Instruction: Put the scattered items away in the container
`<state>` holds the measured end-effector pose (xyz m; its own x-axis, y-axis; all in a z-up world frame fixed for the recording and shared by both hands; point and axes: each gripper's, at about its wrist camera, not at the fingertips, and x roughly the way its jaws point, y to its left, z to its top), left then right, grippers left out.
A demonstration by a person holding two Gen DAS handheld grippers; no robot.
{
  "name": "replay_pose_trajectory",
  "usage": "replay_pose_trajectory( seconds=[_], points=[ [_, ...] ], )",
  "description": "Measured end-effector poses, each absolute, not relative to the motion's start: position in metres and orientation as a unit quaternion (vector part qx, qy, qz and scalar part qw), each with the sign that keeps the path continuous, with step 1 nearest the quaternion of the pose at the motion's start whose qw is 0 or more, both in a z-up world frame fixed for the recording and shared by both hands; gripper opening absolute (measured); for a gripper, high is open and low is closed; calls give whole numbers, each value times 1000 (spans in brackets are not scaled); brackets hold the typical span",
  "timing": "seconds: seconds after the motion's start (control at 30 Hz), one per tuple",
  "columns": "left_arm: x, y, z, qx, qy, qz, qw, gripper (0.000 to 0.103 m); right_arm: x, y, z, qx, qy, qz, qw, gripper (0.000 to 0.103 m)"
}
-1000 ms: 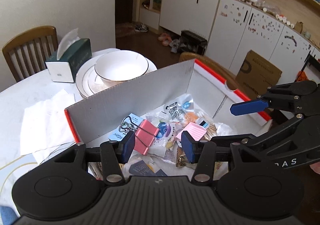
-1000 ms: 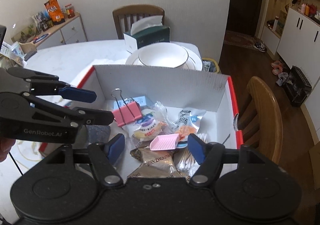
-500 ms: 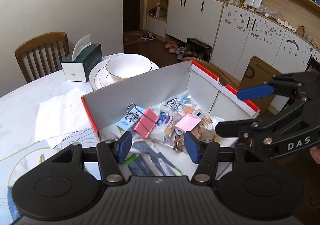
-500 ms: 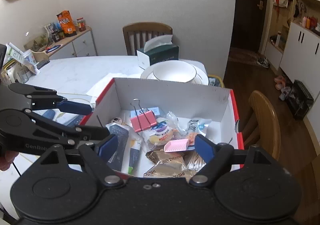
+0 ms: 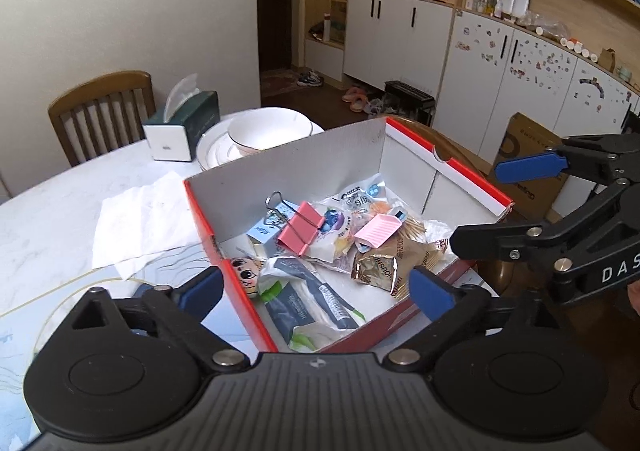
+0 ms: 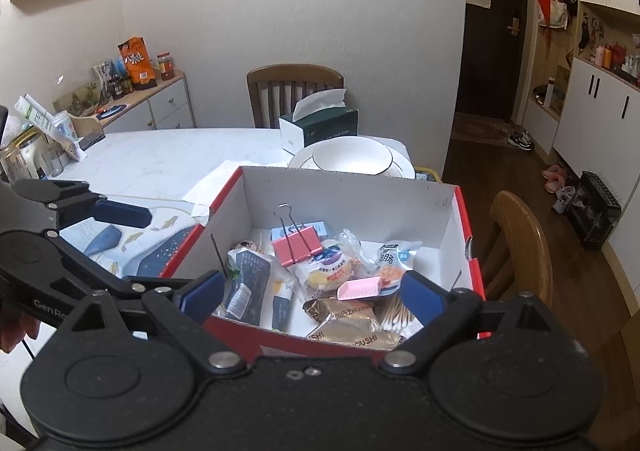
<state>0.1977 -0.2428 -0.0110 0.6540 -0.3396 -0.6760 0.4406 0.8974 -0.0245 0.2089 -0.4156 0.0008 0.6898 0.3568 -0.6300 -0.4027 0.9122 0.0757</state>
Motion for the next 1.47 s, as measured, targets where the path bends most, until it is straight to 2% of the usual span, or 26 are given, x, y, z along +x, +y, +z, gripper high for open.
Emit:
replay_pose_trajectory(
  seconds=[0.77,1.47],
  points=[
    [162,-235,15,62,319,-223,919,102,177,-418,23,-19,309,197,930,97],
    [167,-230,17,56,327,-215,919,102,178,-414,23,-18,313,197,929,98]
  ],
)
